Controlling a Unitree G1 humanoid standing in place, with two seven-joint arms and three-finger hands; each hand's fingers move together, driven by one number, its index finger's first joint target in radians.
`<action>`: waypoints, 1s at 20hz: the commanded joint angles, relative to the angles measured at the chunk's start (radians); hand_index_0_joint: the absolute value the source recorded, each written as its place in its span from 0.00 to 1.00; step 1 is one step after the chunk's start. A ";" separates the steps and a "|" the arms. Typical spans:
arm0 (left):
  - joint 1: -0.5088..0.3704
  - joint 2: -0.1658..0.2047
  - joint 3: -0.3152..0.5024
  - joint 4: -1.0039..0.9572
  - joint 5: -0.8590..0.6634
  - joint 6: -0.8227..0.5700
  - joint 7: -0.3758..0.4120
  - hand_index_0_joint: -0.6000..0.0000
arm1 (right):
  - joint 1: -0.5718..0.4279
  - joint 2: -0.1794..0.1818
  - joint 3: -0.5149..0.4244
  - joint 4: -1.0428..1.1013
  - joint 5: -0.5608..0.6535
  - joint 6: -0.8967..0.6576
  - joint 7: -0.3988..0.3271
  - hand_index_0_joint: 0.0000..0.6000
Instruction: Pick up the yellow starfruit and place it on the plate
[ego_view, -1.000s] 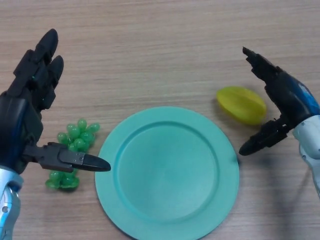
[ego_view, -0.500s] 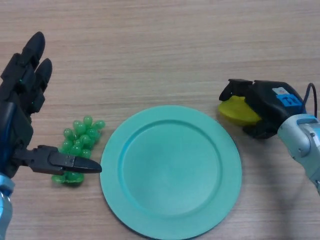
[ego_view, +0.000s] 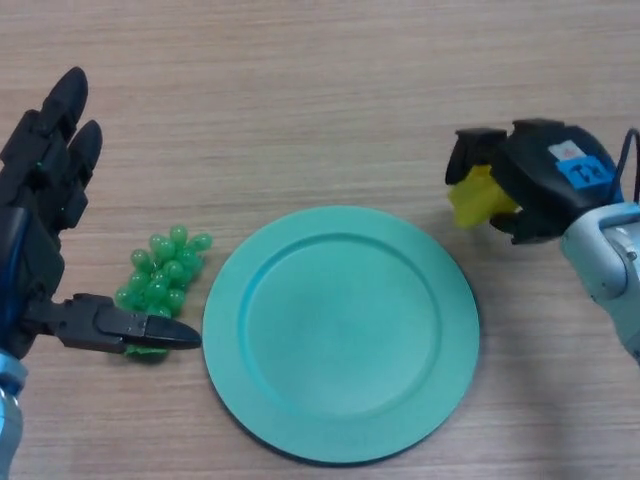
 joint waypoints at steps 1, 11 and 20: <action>-0.026 0.035 0.071 -0.051 -0.004 -0.145 0.018 1.00 | -0.022 0.007 -0.064 -0.142 0.081 -0.021 -0.006 1.00; -0.035 0.041 0.066 -0.059 -0.013 -0.122 0.015 1.00 | 0.188 0.145 0.088 -0.476 0.222 0.051 0.103 1.00; -0.047 0.043 0.057 -0.065 -0.009 -0.098 0.005 1.00 | 0.289 0.148 0.269 -0.519 0.546 0.309 0.117 0.75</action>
